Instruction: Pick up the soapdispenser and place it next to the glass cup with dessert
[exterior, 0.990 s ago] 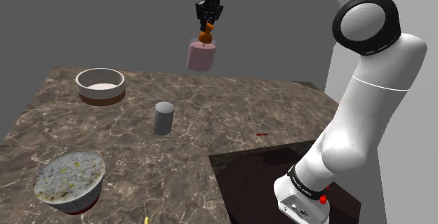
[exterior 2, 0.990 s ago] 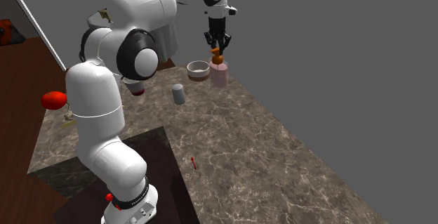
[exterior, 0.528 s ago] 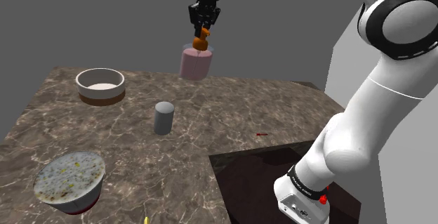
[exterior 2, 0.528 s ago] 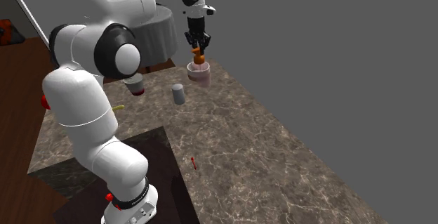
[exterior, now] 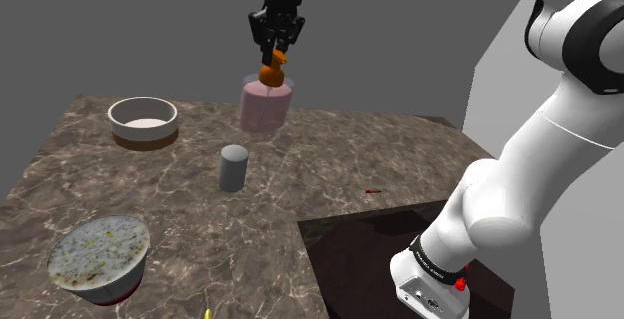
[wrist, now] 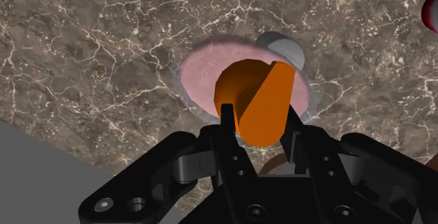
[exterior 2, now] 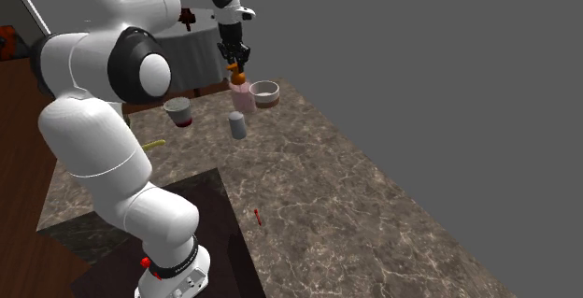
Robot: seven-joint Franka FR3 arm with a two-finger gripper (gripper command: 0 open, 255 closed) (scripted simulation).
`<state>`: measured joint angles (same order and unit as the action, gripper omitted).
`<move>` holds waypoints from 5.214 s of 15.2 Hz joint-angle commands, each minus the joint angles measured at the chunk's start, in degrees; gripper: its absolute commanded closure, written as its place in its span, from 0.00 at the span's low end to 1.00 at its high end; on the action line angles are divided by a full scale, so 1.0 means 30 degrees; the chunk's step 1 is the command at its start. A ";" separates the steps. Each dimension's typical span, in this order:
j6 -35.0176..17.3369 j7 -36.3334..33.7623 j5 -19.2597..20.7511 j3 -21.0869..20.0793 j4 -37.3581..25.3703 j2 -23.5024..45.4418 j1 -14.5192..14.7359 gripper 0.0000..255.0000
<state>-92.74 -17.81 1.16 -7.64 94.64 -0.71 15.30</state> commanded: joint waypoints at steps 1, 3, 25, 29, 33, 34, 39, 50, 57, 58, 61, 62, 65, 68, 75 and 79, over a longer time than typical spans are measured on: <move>0.0019 -0.0856 -0.0072 -0.0425 0.0303 -0.0320 0.0415 1.00; 0.0005 -0.1730 -0.0141 -0.0879 0.0538 -0.0529 0.0841 1.00; 0.0931 -1.2239 0.0784 -0.6131 -0.3195 0.2674 0.6138 1.00; 0.1542 -1.4257 0.1653 -0.6874 -0.5358 0.4479 0.7587 1.00; 0.2497 -1.6164 0.2785 -0.7372 -0.8275 0.6741 0.9442 1.00; 0.3135 -1.6995 0.3428 -0.7532 -1.0054 0.8023 1.0492 1.00; 0.1511 -1.6958 0.3120 -0.7477 -0.7882 0.7438 1.0078 1.00; -0.1599 -1.6978 0.2889 -0.7429 -0.4247 0.6894 0.9522 1.00; -0.3380 -1.7063 0.2946 -0.7361 -0.2478 0.6926 0.9360 1.00; -0.3625 -1.7080 0.2966 -0.7350 -0.2253 0.6950 0.9345 1.00; -0.4349 -1.7139 0.3039 -0.7310 -0.1613 0.7051 0.9313 1.00; -0.4586 -1.7161 0.3069 -0.7296 -0.1412 0.7094 0.9305 1.00; -0.5287 -1.7235 0.3172 -0.7246 -0.0841 0.7248 0.9293 1.00; -0.5972 -1.7320 0.3295 -0.7189 -0.0320 0.7438 0.9296 1.00; -0.5996 -1.7323 0.3300 -0.7186 -0.0303 0.7446 0.9296 1.00; -0.5995 -1.7323 0.3302 -0.7185 -0.0309 0.7451 0.9297 0.00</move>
<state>-110.72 -69.78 11.07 -29.19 93.72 21.65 43.19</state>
